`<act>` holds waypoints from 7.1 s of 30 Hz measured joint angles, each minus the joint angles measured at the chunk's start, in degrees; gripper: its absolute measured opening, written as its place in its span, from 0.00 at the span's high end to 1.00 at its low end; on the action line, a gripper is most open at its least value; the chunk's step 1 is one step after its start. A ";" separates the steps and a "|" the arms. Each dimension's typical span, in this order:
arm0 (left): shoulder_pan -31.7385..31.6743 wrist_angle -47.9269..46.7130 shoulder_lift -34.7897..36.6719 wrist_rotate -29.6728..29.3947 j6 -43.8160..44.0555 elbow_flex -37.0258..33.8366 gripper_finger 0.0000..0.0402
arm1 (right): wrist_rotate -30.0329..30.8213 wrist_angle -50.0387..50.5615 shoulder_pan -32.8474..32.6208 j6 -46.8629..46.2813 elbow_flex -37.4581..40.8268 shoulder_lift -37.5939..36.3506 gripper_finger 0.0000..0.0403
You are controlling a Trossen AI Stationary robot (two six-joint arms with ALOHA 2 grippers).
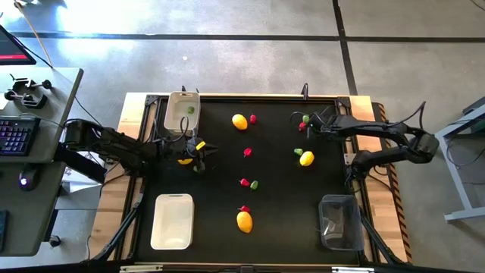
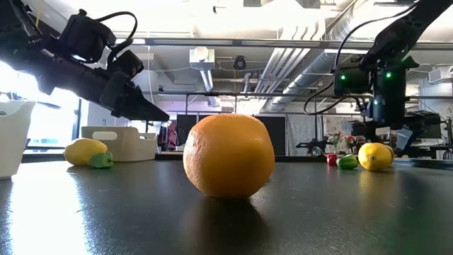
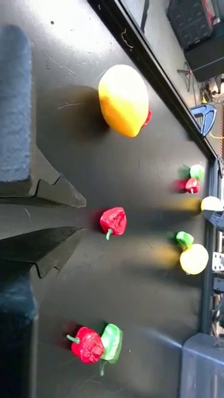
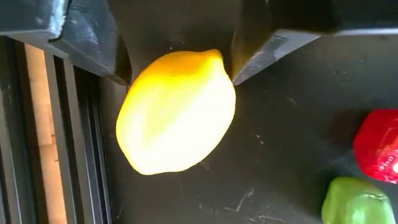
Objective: Sort produce into baskets
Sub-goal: Put the yellow lemon into the white bin
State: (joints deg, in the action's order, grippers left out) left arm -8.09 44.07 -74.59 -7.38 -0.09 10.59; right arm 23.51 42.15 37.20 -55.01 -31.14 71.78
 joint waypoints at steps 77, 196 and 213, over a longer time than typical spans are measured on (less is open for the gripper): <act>-0.01 -3.96 -0.02 -0.08 -1.61 0.00 0.88 | 3.40 14.23 1.45 86.07 -16.72 20.56 0.55; 12.82 -6.21 -7.94 11.20 -1.50 25.65 0.35 | -15.59 -78.49 -46.61 52.35 -11.54 13.37 0.61; 12.87 -8.16 -10.75 12.39 -3.20 29.20 0.55 | -12.79 -78.10 -46.78 50.95 -11.54 13.37 0.43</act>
State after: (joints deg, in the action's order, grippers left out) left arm 4.79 35.91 -85.34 5.02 -3.29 39.79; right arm 10.72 -35.95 -9.58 -4.05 -42.68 85.14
